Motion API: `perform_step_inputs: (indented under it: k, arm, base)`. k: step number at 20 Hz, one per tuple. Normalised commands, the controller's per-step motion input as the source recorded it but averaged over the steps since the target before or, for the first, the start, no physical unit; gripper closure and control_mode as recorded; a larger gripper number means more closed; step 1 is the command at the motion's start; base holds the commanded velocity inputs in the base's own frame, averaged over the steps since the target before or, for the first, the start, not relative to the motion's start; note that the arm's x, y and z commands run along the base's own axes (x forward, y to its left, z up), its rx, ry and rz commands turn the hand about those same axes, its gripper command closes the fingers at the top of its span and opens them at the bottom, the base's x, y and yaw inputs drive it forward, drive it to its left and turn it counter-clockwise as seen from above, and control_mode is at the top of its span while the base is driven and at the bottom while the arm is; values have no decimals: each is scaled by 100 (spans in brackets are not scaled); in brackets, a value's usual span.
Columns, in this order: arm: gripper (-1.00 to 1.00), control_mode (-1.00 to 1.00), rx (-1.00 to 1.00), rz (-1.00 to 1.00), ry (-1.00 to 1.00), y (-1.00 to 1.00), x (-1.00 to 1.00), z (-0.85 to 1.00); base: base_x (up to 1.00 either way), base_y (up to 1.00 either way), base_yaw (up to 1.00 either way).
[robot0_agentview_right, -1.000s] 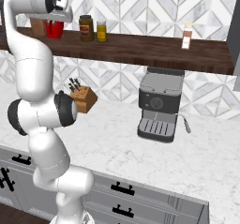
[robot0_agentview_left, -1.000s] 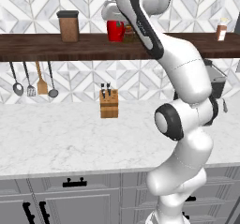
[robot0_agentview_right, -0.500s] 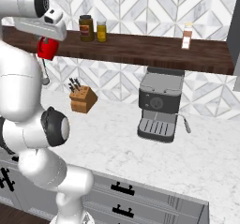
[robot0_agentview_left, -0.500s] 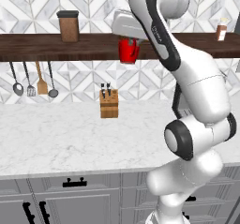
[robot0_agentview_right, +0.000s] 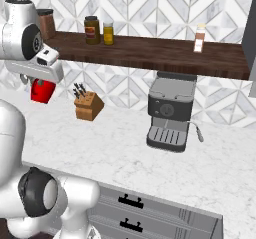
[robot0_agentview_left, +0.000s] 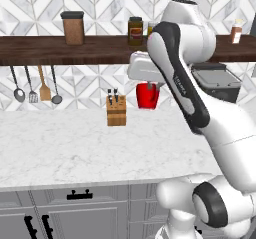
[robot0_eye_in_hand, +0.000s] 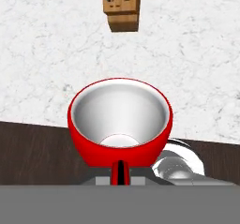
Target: Gather all objects into one cabinet and sort the glasses and bowls to opposite sides.
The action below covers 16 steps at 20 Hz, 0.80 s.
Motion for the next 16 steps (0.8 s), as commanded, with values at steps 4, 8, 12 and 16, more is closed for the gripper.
perform_step_inputs:
  k: [4, 8, 12, 16]
  arm:
    - [100, -100, 5, 4, 0, -10, -63, -67]
    - [100, -100, 1, 14, -4, -2, -10, -33]
    - [100, -100, -10, 12, -32, 0, 7, -1]
    - [100, -100, -14, 10, -40, 1, 2, 0]
  base:
    - [0, 0, 0]
    - [0, 0, 0]
    - [0, 0, 0]
    - [0, 0, 0]
